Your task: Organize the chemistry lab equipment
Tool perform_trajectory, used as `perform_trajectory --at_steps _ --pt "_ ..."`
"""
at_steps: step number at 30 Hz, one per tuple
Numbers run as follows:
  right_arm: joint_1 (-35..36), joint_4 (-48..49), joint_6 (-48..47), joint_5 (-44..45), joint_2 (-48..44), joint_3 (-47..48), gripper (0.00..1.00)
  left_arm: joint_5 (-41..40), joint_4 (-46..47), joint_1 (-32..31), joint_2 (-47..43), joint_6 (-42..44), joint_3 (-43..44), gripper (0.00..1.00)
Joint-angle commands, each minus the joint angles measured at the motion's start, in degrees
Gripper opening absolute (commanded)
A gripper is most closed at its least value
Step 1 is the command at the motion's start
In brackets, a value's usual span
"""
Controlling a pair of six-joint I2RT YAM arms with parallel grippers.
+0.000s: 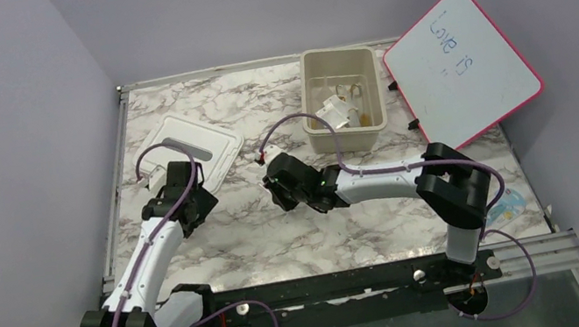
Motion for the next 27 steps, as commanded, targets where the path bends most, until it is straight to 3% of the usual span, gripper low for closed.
perform_trajectory --at_steps 1,6,9,16,27 --pt "0.13 1.54 0.76 1.2 -2.25 -0.49 0.09 -6.88 -3.23 -0.18 -1.68 1.58 3.22 0.74" --pt "0.16 1.67 0.77 1.26 -2.47 -0.68 0.09 -9.64 -3.27 -0.18 -0.19 3.66 3.53 0.91" --pt "0.13 1.71 0.76 1.18 -2.48 -0.63 0.09 -7.92 -2.17 -0.18 2.56 3.77 2.81 0.95" --pt "0.07 1.88 0.76 1.07 -2.8 -0.95 0.09 -4.59 1.82 -0.18 5.99 6.11 1.35 0.94" --pt "0.13 1.97 0.64 1.16 -3.03 -1.16 0.09 -3.85 3.34 -0.09 2.6 5.17 -1.51 0.93"
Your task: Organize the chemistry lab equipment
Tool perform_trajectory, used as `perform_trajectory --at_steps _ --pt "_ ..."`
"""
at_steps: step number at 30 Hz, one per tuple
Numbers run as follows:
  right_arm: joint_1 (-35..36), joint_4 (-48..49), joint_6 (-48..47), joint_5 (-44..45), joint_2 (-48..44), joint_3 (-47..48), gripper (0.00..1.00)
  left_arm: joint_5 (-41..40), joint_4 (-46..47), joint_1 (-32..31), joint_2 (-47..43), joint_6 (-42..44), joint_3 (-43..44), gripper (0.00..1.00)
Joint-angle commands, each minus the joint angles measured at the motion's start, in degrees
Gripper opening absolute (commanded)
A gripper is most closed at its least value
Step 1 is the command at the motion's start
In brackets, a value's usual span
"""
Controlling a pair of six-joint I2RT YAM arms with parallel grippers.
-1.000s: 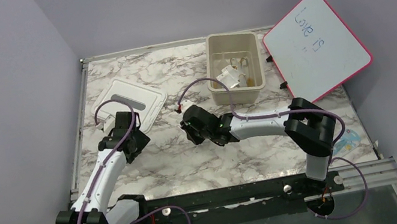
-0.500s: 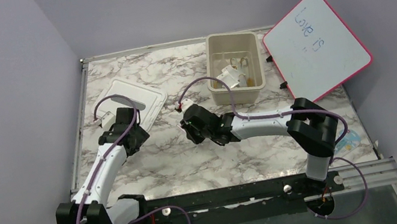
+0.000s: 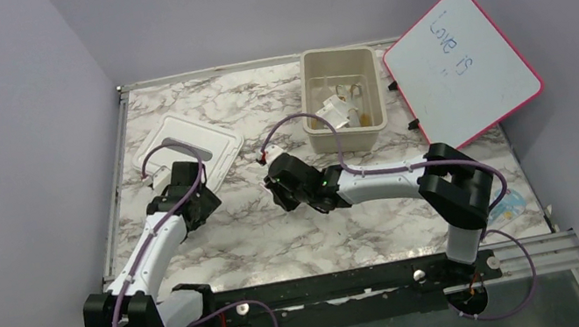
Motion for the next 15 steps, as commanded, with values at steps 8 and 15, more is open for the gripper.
perform_trajectory --at_steps 8,15 --pt "0.14 1.76 0.38 1.3 -2.78 -0.82 0.09 -0.12 1.98 0.77 1.23 0.91 -0.08 0.95" --pt "0.13 1.75 0.39 1.52 -2.91 -1.05 0.09 3.78 2.13 1.05 1.28 0.0 -0.25 0.94"
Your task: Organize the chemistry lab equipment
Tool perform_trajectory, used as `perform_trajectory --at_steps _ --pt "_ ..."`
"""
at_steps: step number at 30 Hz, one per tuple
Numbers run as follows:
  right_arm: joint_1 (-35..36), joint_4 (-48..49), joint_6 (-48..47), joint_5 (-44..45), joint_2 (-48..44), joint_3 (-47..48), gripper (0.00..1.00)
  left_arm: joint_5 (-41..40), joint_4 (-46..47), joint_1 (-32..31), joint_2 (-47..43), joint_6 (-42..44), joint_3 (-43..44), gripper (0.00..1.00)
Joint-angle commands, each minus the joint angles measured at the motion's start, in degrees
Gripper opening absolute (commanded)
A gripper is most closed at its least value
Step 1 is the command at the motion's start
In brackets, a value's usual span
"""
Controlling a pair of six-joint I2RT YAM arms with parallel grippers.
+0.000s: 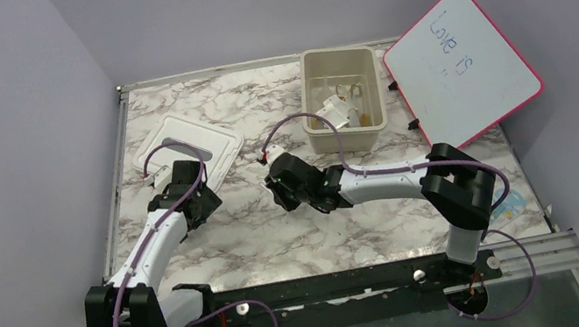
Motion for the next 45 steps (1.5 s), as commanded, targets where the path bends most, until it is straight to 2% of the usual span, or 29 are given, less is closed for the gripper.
perform_trajectory --at_steps 1,8,19,22,27,32,37,40,45 --pt "0.13 1.78 0.37 1.58 -2.09 -0.57 0.09 5.51 1.03 0.49 -0.83 -0.8 -0.01 0.92" --pt "0.18 1.91 0.46 1.42 -1.91 -0.45 0.09 13.3 0.96 0.49 -1.93 -4.08 -0.08 0.82" --pt "0.13 1.95 0.55 1.18 -1.8 -0.51 0.09 19.31 1.63 0.48 -2.68 -5.07 0.91 0.8" --pt "0.13 2.04 0.46 0.93 -1.71 -0.39 0.09 19.14 0.42 0.49 -3.79 -4.75 1.99 0.8" --pt "0.13 2.04 -0.09 0.79 -1.6 -0.48 0.08 14.31 -3.85 0.49 -6.81 -2.9 5.31 0.81" --pt "0.13 4.49 -2.13 -0.68 -2.8 -1.74 0.08 17.17 -4.79 0.49 -10.91 -0.21 7.88 0.81" --pt "0.12 9.4 -6.03 -6.35 -5.91 -4.86 0.08 27.16 -3.07 0.49 -13.23 5.14 10.78 0.84" --pt "0.13 13.04 -8.42 -11.02 -8.82 -7.02 0.08 37.37 0.01 0.49 -12.45 8.01 11.44 0.87" --pt "0.15 17.63 -11.13 -15.33 -12.4 -9.32 0.08 53.65 9.05 0.4 -11.26 7.2 9.31 0.88"
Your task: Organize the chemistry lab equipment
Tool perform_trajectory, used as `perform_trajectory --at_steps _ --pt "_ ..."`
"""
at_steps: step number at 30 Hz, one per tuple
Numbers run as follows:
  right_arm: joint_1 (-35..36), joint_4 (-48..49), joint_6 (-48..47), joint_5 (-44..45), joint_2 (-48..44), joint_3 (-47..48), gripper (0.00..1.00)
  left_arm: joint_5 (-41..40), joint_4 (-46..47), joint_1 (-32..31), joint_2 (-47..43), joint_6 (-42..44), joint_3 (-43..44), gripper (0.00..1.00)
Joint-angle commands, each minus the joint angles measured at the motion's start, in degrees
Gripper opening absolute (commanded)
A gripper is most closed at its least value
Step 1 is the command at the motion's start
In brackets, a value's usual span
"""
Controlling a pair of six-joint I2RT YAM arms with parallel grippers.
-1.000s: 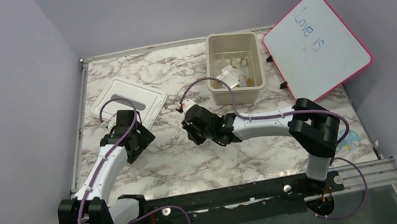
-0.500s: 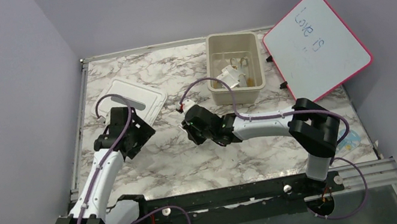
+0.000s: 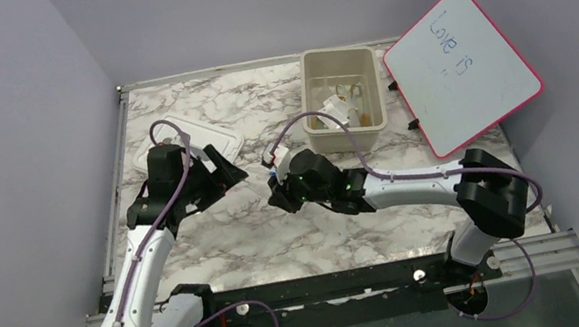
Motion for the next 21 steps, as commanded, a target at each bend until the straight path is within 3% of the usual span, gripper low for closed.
perform_trajectory --at_steps 1,7,12,21 --pt "0.14 7.32 -3.94 -5.77 -3.88 -1.57 0.08 19.96 10.66 0.05 0.68 1.06 -1.54 0.88" --pt "0.13 12.47 -2.19 -6.58 -7.92 -5.33 0.09 28.59 16.36 -0.23 1.7 0.68 -5.37 0.75" --pt "0.13 14.33 -2.26 -6.8 -9.13 -6.37 0.09 28.33 16.8 -0.22 0.72 0.81 -6.48 0.48" --pt "0.13 16.2 -2.1 -10.18 -10.08 -6.63 0.09 26.57 19.77 -0.22 -1.17 -0.77 -7.71 0.4"
